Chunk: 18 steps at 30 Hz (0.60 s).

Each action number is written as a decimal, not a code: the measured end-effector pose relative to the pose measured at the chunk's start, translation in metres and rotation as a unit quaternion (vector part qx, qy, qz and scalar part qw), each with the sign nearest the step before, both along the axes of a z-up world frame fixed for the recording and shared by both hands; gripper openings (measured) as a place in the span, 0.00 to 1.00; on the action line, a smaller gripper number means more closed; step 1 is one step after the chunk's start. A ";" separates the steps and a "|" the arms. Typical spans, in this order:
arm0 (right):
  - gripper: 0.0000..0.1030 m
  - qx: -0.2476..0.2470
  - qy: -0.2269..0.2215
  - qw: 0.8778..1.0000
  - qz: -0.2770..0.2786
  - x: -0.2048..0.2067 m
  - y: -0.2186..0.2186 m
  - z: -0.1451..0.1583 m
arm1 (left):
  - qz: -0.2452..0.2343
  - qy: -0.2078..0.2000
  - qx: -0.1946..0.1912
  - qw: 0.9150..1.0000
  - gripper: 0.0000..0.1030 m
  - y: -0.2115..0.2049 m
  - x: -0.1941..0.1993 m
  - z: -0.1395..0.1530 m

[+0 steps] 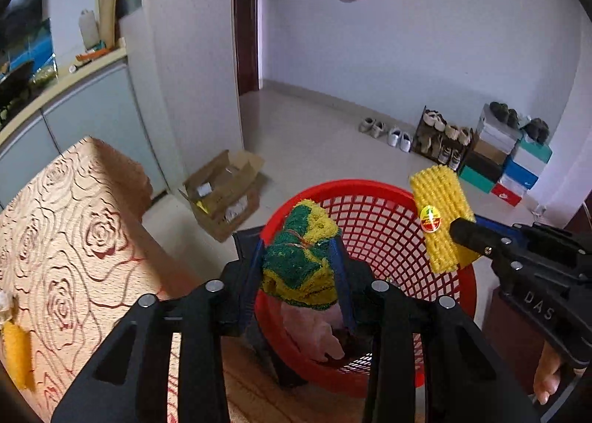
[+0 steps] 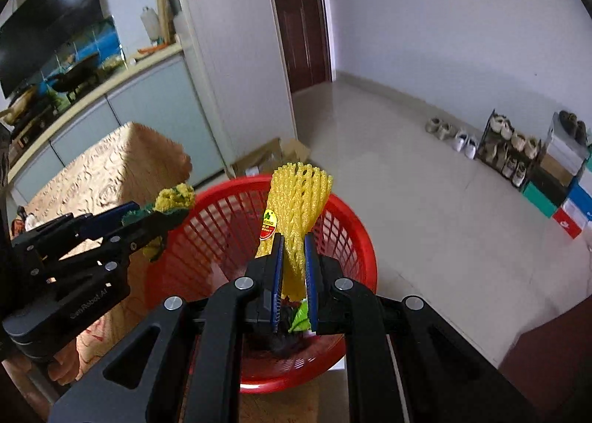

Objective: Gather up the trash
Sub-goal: 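Open the left gripper over the basket while the right gripper releases the foam net, then move both open grippers back over the table toward the orange-brown cloth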

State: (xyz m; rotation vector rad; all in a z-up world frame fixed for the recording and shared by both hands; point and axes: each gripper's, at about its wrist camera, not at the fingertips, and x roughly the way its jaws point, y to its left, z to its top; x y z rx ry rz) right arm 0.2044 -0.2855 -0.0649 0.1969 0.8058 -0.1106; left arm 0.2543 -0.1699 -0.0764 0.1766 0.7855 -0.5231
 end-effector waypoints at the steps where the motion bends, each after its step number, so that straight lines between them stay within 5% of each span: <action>1: 0.11 0.003 0.004 1.000 0.002 0.002 0.000 -0.003 | -0.001 0.002 0.000 1.000 0.34 -0.001 0.001 -0.001; 7: 0.16 0.019 0.026 0.999 0.015 0.011 0.003 -0.017 | -0.006 0.013 -0.004 1.000 0.47 -0.002 0.009 -0.008; 10: 0.26 0.026 0.027 0.999 0.015 0.012 0.002 -0.019 | -0.003 0.016 -0.020 1.000 0.63 0.003 0.011 -0.006; 12: 0.38 0.031 0.026 0.999 0.012 0.011 0.001 -0.019 | -0.001 0.017 -0.026 1.000 0.65 0.005 0.012 -0.004; 18: 0.49 0.031 0.014 0.999 -0.002 0.004 -0.002 -0.012 | 0.011 0.008 -0.032 0.999 0.70 0.021 0.009 0.007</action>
